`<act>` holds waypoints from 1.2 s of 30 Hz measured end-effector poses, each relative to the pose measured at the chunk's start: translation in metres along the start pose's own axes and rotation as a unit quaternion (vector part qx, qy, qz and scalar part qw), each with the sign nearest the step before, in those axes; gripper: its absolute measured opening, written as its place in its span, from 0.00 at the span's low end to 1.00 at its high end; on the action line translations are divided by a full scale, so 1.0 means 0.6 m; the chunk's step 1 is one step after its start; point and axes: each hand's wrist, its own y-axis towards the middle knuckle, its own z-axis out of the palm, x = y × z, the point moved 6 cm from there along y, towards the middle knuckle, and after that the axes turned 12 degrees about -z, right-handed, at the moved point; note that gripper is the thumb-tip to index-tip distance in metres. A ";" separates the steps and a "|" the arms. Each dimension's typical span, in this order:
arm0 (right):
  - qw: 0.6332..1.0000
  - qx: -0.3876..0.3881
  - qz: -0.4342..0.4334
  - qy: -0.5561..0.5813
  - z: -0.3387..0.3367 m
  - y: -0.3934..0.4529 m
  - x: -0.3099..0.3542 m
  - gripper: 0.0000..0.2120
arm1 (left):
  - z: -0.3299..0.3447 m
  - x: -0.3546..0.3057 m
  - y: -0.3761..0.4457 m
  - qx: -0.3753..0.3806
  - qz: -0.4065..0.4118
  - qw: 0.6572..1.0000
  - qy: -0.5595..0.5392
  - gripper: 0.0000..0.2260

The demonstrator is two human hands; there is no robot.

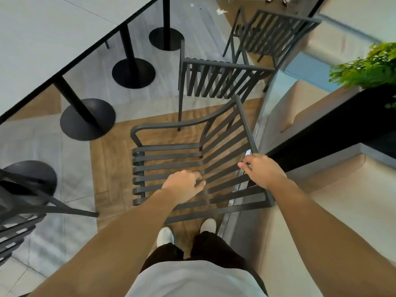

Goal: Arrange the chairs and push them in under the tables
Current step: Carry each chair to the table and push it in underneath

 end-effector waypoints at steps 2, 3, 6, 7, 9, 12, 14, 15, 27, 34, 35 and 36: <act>1.000 0.001 -0.009 0.008 0.002 0.016 -0.018 0.18 | -0.001 0.000 0.007 0.005 -0.017 1.000 -0.006 0.20; 1.000 0.004 -0.014 0.011 0.005 0.024 -0.027 0.18 | -0.001 0.000 0.010 0.006 -0.026 1.000 -0.011 0.20; 0.999 0.011 -0.027 0.022 0.012 0.045 -0.055 0.18 | 0.002 -0.003 0.019 -0.007 -0.052 0.998 -0.026 0.20; 0.999 0.015 -0.028 0.026 0.014 0.051 -0.064 0.18 | 0.005 -0.005 0.021 -0.008 -0.063 0.997 -0.032 0.20; 0.999 0.019 -0.028 0.032 0.014 0.061 -0.083 0.17 | 0.013 -0.009 0.026 -0.004 -0.082 0.996 -0.039 0.20; 0.999 0.014 -0.032 0.039 0.017 0.080 -0.116 0.16 | 0.032 -0.017 0.029 -0.005 -0.112 0.992 -0.054 0.21; 0.998 0.015 -0.032 0.042 0.021 0.096 -0.141 0.16 | 0.045 -0.024 0.028 -0.008 -0.138 0.988 -0.071 0.20; 0.998 0.014 -0.034 0.043 0.022 0.103 -0.151 0.16 | 0.050 -0.027 0.027 -0.010 -0.149 0.986 -0.078 0.20; 0.998 -0.010 -0.052 0.027 0.021 0.141 -0.147 0.17 | 0.050 0.016 0.005 -0.023 -0.208 0.974 -0.089 0.21; 0.998 -0.021 0.020 0.059 0.029 0.153 -0.149 0.16 | 0.038 0.054 0.033 -0.005 -0.176 0.981 -0.084 0.21; 0.997 -0.025 0.035 0.062 0.027 0.152 -0.148 0.16 | 0.036 0.060 0.035 0.002 -0.167 0.982 -0.082 0.20; 0.997 -0.030 0.047 0.062 0.027 0.150 -0.147 0.16 | 0.036 0.067 0.038 0.007 -0.159 0.984 -0.082 0.20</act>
